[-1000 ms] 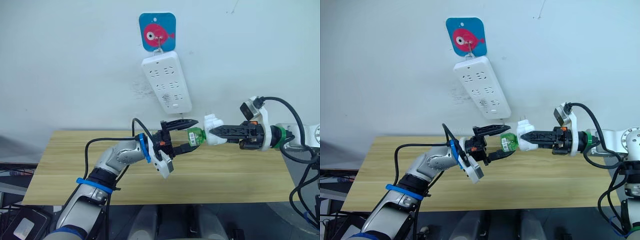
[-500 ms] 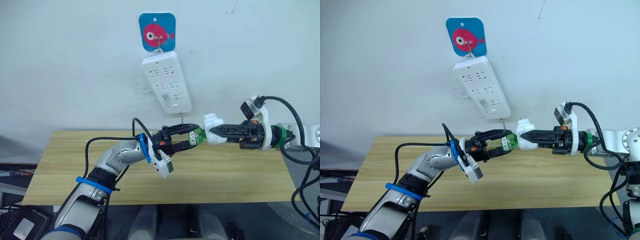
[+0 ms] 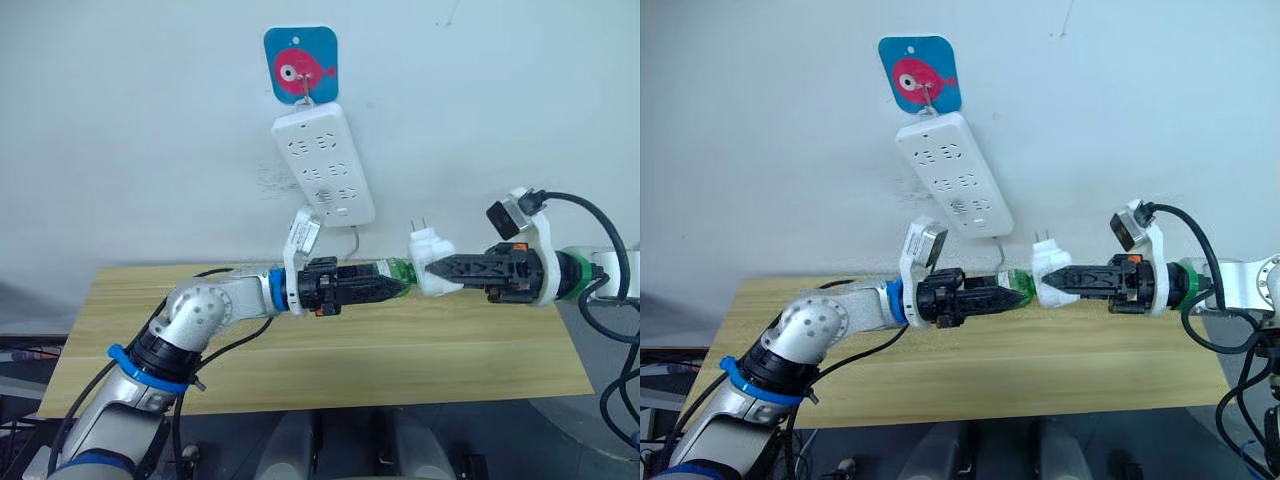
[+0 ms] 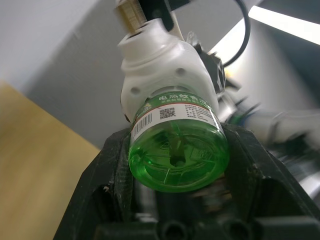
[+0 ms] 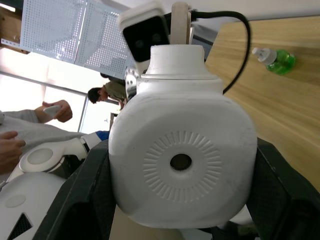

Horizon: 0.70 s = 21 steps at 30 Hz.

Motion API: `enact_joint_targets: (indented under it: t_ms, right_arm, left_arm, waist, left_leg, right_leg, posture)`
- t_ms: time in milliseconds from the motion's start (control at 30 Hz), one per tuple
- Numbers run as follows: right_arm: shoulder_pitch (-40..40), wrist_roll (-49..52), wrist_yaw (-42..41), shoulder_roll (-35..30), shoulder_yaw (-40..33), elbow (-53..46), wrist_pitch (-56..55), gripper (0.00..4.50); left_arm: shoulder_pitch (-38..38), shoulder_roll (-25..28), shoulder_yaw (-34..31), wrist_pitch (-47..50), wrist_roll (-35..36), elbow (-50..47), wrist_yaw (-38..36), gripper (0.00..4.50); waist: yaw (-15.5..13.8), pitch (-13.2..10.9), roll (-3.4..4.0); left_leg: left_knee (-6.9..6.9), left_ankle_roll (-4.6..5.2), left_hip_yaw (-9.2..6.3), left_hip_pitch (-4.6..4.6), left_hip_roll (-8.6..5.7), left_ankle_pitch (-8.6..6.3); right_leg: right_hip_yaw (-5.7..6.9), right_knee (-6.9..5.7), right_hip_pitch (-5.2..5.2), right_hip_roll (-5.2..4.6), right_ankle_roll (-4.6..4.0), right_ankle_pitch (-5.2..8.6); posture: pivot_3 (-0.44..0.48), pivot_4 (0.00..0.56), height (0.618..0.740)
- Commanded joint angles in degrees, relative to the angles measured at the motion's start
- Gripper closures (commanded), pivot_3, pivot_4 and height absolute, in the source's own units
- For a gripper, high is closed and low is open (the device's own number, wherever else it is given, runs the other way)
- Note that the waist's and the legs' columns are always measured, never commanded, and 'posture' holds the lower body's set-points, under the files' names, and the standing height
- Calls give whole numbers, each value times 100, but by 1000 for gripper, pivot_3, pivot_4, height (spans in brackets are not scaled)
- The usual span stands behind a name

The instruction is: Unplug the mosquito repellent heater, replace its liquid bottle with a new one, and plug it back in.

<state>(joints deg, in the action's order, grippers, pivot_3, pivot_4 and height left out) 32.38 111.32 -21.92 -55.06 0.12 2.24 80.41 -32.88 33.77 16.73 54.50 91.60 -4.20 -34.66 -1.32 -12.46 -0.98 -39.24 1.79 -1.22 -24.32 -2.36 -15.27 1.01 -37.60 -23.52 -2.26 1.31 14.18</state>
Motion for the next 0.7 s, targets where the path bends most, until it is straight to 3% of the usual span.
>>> enact_joint_targets:
  t_ms: [33,333,567,700]
  right_arm:
    - [7,168,-91,-120,-29,-99,-8,1523]
    - [-19,168,-145,-184,17,-125,-72,1523]
    - [52,168,-121,-40,36,-61,-138,1523]
    - [32,168,-97,-88,-15,30,-131,1523]
  left_arm:
    - [-45,-107,-638,539,1080,664,736,2225]
    - [158,-394,-1003,877,658,285,976,2225]
    - [278,-744,-1273,967,438,137,985,32]
    - [452,-549,-1466,1064,93,25,836,32]
  waist:
    - [-3,0,-1]
    - [-13,-4,0]
    - [-17,-3,0]
    - [-16,-5,0]
  left_leg:
    - [-7,0,0,1,0,0]
    - [-62,1,3,0,1,0]
    - [-58,1,3,-2,2,0]
    - [-57,2,3,-5,2,-1]
  right_leg:
    - [-1,-8,0,0,0,0]
    - [-12,-39,5,0,-2,1]
    - [-12,-37,1,-2,-3,1]
    - [-13,-34,1,-3,-3,1]
  posture:
    - [110,210,740]
    - [102,218,740]
    - [104,217,740]
    - [97,216,740]
